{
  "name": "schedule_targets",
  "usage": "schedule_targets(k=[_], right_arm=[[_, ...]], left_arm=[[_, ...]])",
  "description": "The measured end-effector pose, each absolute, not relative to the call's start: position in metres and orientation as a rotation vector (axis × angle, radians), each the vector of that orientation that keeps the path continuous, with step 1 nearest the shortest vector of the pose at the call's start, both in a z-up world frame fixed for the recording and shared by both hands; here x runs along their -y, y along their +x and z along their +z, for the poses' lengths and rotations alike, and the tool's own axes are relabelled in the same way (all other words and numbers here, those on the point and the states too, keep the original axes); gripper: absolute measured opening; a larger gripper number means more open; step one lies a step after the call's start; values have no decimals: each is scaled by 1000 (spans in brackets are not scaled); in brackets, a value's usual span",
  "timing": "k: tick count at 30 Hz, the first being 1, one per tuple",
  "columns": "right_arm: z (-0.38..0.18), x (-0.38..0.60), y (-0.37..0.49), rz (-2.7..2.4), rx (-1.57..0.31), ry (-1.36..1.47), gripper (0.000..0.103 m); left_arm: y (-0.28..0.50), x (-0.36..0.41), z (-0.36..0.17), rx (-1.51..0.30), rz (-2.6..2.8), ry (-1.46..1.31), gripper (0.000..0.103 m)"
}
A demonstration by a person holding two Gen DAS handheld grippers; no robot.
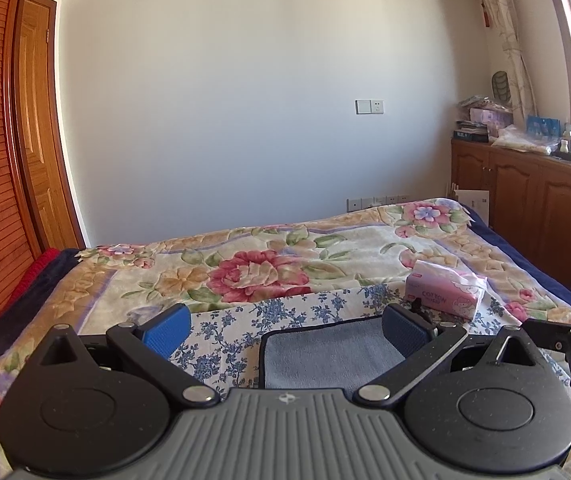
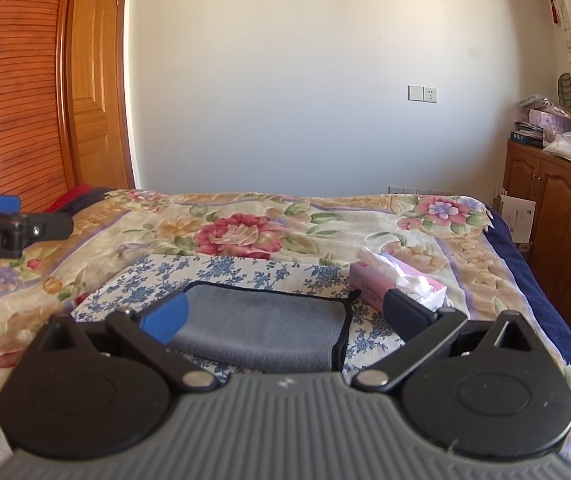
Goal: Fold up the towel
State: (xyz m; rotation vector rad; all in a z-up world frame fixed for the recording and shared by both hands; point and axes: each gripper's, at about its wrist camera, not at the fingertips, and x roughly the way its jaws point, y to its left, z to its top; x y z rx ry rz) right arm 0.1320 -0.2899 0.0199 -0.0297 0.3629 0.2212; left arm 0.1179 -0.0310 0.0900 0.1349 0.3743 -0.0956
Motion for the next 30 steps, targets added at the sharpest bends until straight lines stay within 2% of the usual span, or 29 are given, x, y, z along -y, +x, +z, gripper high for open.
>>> schedule_targets(k=[30], right_arm=[[-7,281,87,210,-407,-22,103]], left_arm=[[65,25,39,-421,-96,139,103]])
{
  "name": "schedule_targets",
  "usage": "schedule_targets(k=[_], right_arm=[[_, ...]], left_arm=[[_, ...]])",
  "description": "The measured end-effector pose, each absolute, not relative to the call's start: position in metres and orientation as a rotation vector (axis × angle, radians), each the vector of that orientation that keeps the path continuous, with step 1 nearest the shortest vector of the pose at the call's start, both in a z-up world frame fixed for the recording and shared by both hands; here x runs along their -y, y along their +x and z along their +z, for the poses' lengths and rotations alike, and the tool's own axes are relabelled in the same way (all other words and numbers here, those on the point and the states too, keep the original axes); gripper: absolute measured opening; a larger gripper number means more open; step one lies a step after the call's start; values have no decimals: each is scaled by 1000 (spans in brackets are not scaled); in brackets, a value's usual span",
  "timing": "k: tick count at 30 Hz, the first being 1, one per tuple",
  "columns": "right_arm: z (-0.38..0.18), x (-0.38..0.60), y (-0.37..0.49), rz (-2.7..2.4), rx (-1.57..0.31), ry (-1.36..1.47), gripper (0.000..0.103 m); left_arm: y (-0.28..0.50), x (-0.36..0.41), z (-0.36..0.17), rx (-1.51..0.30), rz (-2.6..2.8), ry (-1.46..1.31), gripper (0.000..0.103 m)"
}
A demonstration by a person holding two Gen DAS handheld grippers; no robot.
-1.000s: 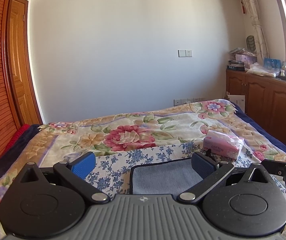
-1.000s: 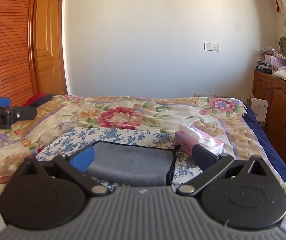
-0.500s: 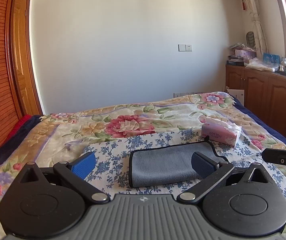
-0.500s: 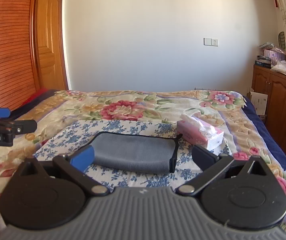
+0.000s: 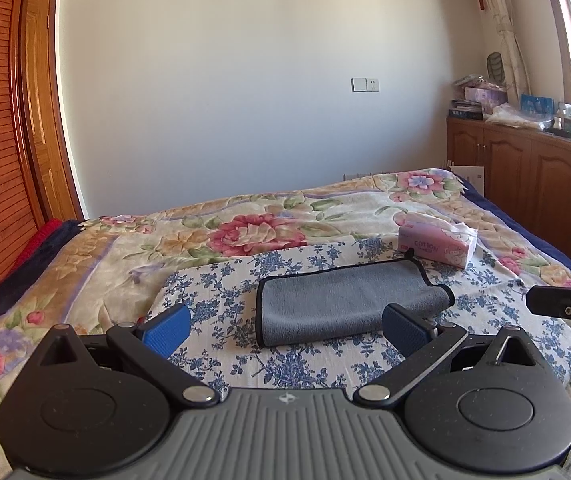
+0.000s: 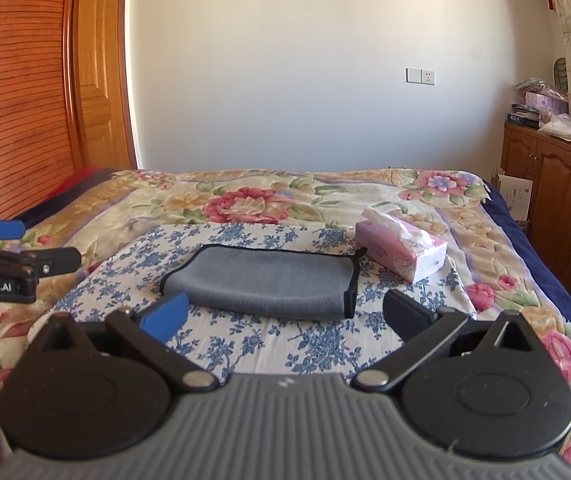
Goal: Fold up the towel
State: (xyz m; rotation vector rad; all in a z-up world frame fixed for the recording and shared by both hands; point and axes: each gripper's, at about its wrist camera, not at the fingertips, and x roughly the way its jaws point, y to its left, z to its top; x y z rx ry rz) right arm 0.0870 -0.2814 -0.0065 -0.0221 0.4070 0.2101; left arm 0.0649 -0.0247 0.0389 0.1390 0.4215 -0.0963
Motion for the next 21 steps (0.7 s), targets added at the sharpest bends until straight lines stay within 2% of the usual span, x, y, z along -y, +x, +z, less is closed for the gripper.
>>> schedule_targets(k=[21], right_arm=[[-23,281,64,198,-426,-26,103]], left_arm=[[36,22,-1,-439,-74,121,103]])
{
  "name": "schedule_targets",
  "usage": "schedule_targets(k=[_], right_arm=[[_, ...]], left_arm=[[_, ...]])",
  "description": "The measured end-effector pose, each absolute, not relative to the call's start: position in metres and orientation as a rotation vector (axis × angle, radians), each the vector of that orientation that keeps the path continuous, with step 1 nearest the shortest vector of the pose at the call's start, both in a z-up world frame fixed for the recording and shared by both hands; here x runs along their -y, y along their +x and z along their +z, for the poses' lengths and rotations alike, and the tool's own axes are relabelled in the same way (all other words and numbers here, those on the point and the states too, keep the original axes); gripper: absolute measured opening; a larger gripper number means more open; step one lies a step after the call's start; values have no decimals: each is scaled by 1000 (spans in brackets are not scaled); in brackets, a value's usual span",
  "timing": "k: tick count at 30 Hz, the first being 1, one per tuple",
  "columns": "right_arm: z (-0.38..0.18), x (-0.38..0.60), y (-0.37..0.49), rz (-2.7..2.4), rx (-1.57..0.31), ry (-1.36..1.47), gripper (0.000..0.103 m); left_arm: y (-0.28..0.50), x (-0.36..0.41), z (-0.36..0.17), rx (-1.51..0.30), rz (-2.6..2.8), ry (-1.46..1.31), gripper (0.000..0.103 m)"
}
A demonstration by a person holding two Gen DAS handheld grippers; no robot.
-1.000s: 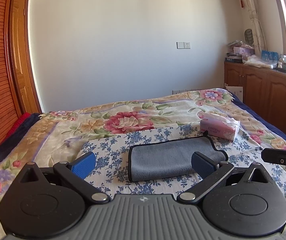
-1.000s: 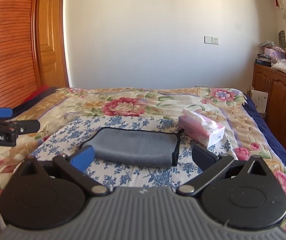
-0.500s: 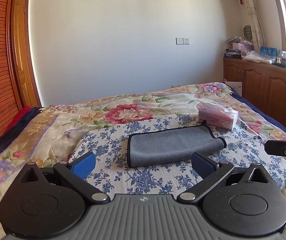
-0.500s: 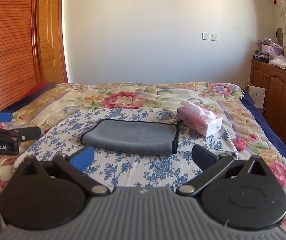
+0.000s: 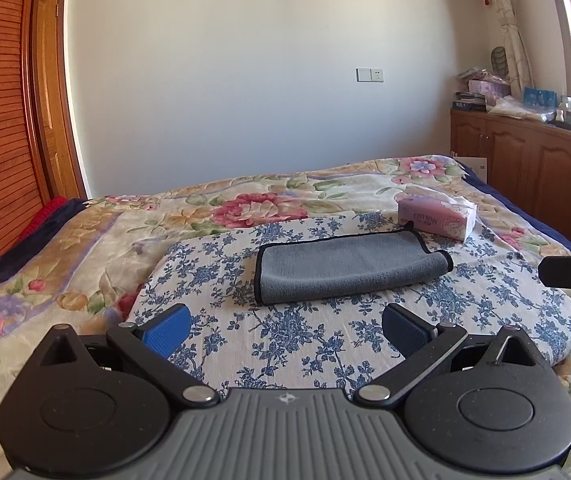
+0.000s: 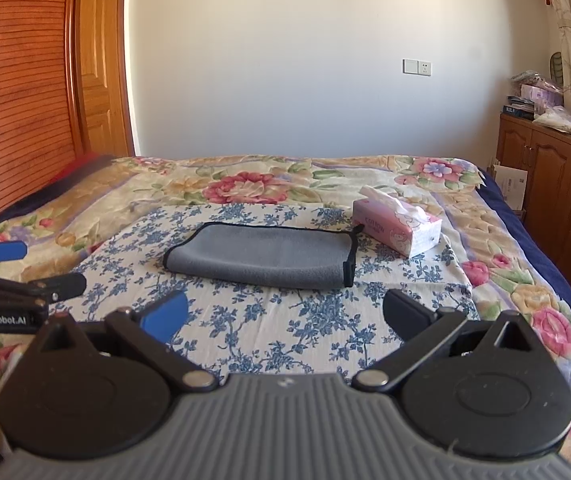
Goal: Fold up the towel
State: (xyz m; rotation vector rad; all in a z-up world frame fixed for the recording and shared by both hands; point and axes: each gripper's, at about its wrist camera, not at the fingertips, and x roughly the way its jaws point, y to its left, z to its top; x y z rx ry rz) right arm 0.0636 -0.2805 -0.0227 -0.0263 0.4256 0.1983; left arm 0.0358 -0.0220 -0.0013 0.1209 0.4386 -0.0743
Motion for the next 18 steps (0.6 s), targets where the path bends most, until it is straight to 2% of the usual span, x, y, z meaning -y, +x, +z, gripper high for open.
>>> schedule_targets(k=[18], right_arm=[[-30,276,58,187,-384,-75,103]], left_arm=[[32,19,-15,-414,-62,122,103]])
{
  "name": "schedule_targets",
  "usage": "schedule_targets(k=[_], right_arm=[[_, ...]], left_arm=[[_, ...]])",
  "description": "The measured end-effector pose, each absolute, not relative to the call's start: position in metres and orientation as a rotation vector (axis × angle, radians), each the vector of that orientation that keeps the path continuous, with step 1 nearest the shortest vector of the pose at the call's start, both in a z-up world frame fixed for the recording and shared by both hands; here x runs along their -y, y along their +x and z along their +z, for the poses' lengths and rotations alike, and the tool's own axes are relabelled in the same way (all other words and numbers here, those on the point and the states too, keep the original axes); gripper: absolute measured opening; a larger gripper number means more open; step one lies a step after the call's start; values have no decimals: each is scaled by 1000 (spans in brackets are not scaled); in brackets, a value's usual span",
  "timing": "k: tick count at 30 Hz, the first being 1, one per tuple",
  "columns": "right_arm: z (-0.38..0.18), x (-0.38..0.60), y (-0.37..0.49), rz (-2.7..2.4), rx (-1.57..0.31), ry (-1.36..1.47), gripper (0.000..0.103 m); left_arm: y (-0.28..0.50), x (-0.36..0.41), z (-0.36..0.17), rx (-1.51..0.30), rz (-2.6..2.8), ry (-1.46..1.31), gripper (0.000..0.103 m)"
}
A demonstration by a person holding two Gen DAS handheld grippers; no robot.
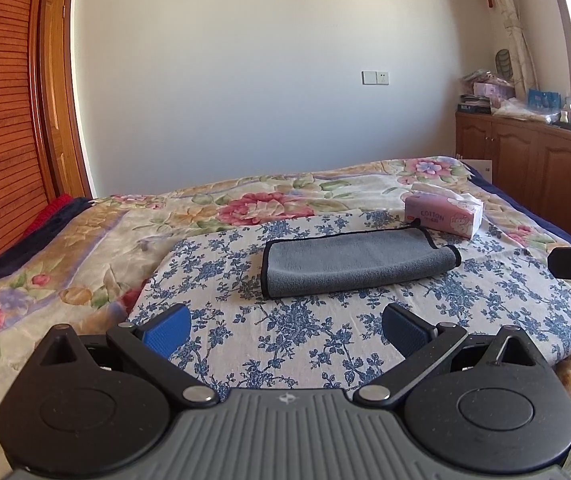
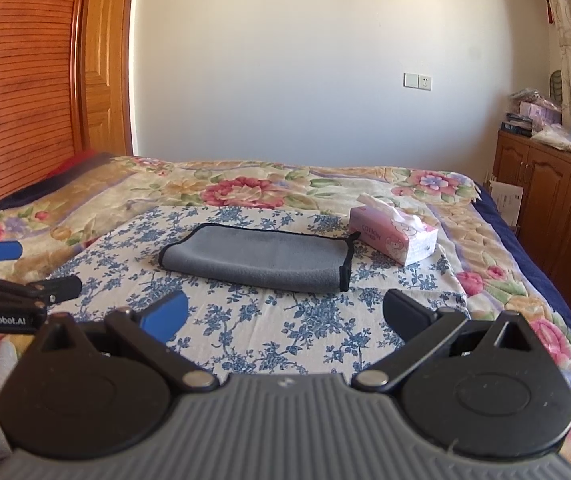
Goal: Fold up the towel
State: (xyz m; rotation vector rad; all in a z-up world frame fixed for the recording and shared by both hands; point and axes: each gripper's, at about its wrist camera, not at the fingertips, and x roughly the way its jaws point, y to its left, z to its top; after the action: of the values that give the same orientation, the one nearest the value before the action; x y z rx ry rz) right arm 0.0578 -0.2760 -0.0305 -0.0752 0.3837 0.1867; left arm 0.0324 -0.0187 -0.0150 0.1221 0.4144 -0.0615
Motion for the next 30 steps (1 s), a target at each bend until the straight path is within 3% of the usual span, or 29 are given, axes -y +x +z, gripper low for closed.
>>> schedule_targets(k=[30], right_arm=[[-23,287,50,111,-242,-28,103]], left_arm=[[25,14,1,-285,-54,95,103]])
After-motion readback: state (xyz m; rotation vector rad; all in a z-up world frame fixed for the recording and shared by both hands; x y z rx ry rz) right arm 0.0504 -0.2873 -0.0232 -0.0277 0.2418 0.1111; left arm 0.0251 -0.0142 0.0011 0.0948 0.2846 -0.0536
